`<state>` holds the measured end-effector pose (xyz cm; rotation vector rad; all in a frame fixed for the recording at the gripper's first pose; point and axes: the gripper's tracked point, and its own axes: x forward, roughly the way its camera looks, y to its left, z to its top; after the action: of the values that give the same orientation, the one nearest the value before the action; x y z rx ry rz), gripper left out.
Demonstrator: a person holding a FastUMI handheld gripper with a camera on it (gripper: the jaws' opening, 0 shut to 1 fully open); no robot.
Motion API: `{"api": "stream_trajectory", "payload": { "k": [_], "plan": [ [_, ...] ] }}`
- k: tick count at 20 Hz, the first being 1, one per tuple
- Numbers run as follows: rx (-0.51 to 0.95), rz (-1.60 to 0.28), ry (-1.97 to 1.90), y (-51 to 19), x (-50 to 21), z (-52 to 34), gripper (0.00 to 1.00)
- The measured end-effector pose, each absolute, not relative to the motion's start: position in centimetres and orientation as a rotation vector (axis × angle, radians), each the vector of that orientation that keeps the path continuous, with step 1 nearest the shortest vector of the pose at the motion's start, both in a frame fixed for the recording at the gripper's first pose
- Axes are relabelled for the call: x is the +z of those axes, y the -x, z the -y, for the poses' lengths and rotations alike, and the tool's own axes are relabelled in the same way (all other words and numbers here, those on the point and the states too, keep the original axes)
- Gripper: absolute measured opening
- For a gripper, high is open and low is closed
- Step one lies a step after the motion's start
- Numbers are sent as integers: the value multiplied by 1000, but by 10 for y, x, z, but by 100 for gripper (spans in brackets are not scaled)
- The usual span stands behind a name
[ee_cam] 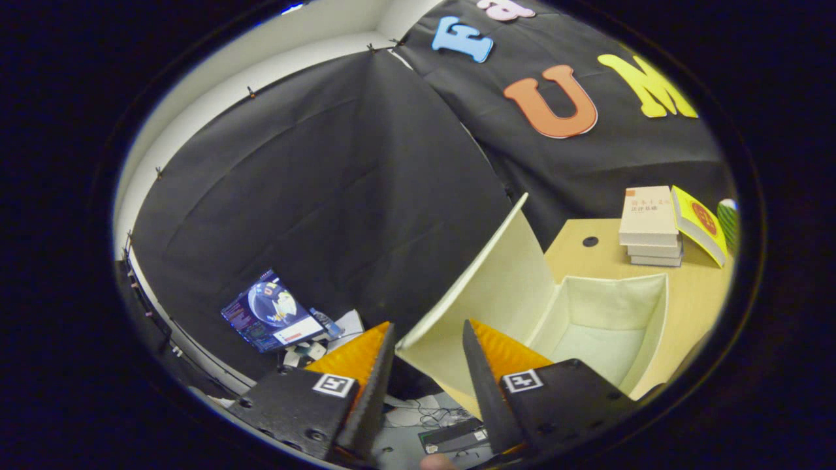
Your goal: Open the storage box then place both shoes into the box .Put the left shoe in first, then the right shoe, with the right side of both shoes facing outward in a uniform manner.
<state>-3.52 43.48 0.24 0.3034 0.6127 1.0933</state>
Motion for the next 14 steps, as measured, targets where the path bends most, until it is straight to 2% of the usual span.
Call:
{"api": "stream_trajectory", "payload": {
  "k": [4,10,14],
  "plan": [
    [994,-488,-258,11,12,-412,100],
    [736,-362,-123,-13,9,-320,100],
    [570,-380,-92,-23,4,-238,100]
  ]
}}
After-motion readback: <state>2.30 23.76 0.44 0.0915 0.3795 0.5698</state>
